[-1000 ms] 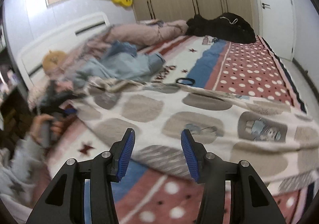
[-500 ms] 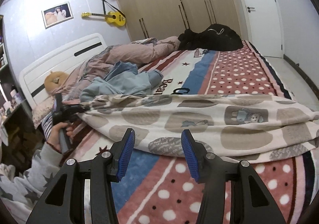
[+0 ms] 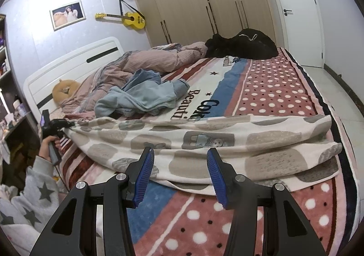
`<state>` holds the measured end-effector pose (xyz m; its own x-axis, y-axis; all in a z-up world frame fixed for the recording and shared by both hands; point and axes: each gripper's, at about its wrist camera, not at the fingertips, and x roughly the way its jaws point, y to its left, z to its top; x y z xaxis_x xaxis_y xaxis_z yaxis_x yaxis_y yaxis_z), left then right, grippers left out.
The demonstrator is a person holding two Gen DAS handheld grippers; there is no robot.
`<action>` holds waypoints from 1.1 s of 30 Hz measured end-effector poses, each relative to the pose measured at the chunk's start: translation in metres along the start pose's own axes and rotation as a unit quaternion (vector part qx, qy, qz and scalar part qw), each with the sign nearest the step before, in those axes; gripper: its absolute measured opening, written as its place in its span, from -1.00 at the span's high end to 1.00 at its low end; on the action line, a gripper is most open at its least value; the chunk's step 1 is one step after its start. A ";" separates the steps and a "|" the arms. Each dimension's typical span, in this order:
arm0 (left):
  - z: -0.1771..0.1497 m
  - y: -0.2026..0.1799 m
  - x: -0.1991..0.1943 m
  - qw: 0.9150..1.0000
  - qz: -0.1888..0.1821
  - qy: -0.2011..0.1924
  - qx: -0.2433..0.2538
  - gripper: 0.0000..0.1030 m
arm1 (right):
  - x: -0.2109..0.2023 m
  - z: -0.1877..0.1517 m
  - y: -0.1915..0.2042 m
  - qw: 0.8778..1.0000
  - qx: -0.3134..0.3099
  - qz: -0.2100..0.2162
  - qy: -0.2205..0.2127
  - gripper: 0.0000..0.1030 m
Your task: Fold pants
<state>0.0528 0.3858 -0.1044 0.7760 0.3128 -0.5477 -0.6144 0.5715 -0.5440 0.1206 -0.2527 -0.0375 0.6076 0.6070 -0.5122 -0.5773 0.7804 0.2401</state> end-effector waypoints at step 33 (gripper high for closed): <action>-0.198 -0.259 -0.052 0.873 -0.271 0.187 0.359 -0.48 | 0.017 -0.008 -0.013 0.999 0.019 0.020 0.022 0.12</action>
<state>0.1439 0.0714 -0.0607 0.7417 -0.3449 -0.5752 0.1813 0.9288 -0.3232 0.1343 -0.2538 -0.0562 0.5598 0.6306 -0.5375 -0.5783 0.7619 0.2916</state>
